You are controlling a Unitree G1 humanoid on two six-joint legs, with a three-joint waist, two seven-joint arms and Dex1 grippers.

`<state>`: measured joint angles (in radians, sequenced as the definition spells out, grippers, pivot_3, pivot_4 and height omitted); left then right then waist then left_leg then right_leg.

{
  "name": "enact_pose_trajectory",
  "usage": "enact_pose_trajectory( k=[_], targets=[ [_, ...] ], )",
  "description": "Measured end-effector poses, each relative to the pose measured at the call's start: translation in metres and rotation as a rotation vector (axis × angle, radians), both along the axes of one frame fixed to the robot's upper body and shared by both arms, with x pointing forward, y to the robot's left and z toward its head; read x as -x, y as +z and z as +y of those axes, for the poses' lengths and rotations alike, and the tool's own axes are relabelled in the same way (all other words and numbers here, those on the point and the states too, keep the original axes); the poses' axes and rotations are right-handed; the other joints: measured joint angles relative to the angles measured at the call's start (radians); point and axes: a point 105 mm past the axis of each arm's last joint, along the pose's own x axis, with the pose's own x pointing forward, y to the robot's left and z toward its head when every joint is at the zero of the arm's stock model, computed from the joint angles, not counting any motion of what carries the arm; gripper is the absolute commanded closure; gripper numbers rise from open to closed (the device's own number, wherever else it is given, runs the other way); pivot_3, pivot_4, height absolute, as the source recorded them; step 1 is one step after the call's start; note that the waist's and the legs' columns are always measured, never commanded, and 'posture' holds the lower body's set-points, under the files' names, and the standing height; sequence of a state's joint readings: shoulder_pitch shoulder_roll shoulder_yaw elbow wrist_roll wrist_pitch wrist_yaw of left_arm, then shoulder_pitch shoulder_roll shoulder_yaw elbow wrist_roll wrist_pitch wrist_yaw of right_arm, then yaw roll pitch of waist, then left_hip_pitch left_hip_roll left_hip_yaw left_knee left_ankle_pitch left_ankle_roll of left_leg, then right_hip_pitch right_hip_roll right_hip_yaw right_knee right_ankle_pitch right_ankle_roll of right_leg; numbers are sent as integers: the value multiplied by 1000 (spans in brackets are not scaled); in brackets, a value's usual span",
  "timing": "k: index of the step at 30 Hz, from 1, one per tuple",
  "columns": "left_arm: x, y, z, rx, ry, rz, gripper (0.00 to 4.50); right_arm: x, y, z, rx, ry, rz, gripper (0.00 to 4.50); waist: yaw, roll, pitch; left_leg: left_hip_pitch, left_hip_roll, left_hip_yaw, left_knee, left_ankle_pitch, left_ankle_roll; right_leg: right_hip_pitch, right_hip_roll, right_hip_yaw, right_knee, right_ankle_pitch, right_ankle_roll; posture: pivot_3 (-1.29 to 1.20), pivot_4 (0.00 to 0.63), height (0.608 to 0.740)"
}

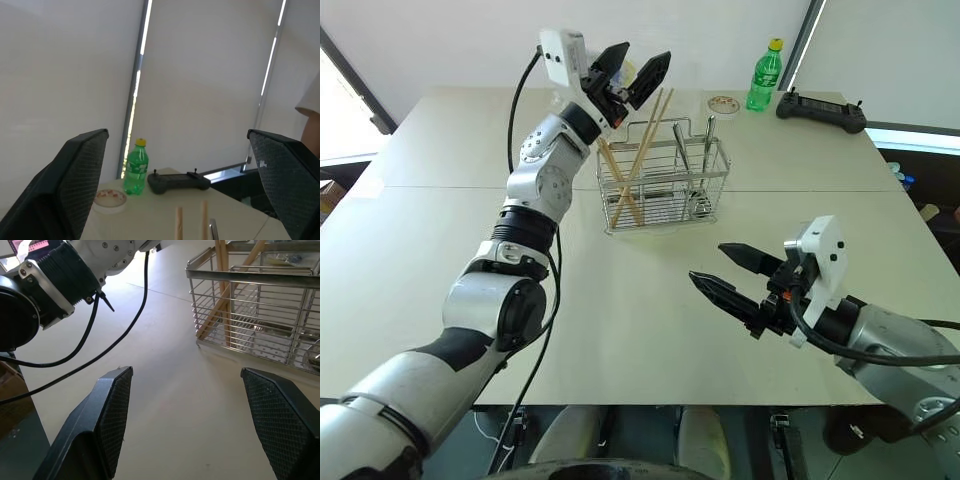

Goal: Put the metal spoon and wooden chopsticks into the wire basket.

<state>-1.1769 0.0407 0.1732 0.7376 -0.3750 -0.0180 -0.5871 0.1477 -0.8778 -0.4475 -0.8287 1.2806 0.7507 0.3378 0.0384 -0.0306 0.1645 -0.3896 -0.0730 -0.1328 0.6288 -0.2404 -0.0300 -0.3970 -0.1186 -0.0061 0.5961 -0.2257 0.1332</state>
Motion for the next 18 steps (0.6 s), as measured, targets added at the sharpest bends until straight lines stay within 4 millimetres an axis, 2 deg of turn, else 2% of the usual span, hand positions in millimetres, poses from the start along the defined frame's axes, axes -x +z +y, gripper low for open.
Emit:
enact_pose_trajectory(
  k=[4,9,13,15,17,18],
  targets=[
    [5,11,14,-7,30,-31,62,-4,4,-1,-3,-2,-18,951,-1,0,0,0,0,0,0,0,0,0,0,0,0,0,0,0,150,713],
    [16,39,53,-104,47,-45,62,-17,12,-10,16,-46,-65,951,-4,1,0,0,0,0,-1,0,0,-1,1,0,1,0,0,0,150,713],
    [49,53,92,-373,-33,-88,62,-29,23,-23,38,-83,-98,951,-17,5,1,0,0,0,-3,0,0,-2,1,0,1,0,-1,0,150,713],
    [69,42,107,-545,-86,-111,62,-33,25,-28,43,-89,-106,951,-23,7,1,1,1,-1,-4,0,0,-1,1,0,0,-1,-1,0,150,713],
    [84,11,124,-718,-153,-45,62,-36,26,-30,50,-83,-109,951,-27,8,1,1,1,0,-5,0,0,-2,0,1,0,-2,-4,0,150,713],
    [93,-12,136,-824,-189,10,62,-38,27,-31,55,-77,-113,951,-32,10,1,1,1,0,-5,0,0,-3,0,1,0,-2,-5,0,150,713]
  ],
)
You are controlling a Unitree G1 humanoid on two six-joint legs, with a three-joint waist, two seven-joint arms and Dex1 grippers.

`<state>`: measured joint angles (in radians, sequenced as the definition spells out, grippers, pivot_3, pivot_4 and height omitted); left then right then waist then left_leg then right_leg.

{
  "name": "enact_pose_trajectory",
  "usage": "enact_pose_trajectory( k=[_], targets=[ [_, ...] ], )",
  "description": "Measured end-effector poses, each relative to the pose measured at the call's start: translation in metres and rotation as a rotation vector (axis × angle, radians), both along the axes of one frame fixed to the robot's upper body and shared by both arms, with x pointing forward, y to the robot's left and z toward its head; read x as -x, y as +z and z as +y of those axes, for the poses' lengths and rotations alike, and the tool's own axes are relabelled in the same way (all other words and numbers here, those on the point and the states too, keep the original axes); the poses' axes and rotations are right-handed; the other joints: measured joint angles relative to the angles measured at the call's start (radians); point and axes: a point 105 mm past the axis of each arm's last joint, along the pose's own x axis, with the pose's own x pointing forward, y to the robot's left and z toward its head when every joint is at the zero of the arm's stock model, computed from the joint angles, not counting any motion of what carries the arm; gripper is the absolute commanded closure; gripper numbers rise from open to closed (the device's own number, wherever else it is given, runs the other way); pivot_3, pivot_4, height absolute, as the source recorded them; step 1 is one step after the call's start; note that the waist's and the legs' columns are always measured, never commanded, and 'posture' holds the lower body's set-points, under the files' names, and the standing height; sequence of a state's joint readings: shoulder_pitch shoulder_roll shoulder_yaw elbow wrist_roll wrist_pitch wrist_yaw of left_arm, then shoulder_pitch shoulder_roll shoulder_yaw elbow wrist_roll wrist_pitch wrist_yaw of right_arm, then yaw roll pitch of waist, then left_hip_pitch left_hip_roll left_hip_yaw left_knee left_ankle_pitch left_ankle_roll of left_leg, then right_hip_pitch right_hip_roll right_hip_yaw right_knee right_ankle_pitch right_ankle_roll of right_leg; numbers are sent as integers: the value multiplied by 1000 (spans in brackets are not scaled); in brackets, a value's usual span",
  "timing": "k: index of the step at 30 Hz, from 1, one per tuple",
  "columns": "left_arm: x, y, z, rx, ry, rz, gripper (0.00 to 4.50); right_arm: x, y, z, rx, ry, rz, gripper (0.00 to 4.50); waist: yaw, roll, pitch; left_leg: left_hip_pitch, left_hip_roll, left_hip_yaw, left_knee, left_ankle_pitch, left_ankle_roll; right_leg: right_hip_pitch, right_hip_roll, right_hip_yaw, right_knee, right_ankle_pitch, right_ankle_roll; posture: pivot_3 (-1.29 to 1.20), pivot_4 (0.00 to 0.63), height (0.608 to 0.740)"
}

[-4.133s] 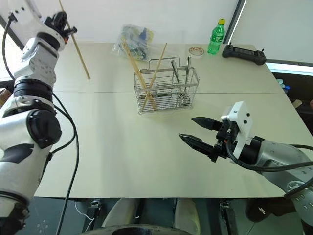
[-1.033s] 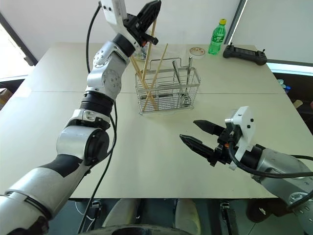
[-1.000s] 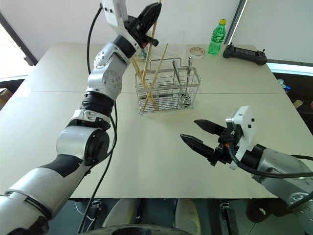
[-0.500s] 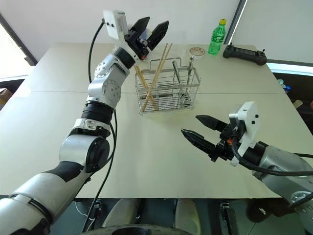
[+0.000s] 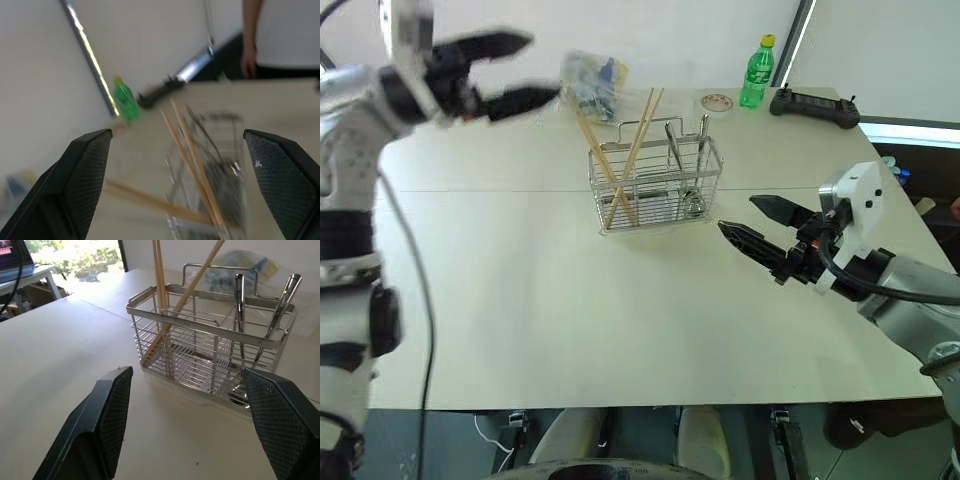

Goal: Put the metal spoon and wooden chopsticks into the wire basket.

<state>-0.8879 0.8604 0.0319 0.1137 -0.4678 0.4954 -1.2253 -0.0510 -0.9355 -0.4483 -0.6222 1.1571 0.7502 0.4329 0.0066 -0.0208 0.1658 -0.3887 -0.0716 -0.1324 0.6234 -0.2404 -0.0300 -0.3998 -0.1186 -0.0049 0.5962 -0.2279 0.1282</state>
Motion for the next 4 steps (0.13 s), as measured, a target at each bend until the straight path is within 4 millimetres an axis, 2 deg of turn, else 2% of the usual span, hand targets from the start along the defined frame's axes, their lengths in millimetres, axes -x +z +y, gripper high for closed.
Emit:
enact_pose_trajectory(
  k=[2,4],
  targets=[
    [10,-30,14,-115,-25,93,62,-3,1,-4,10,-4,1,951,1,0,1,-1,1,0,0,0,0,-1,0,0,0,0,-2,0,150,713],
    [17,-43,20,-175,-46,133,62,-6,5,-6,13,-1,-13,951,7,-1,1,-2,1,-1,1,0,0,-1,0,0,-1,1,-3,0,150,713]
  ],
)
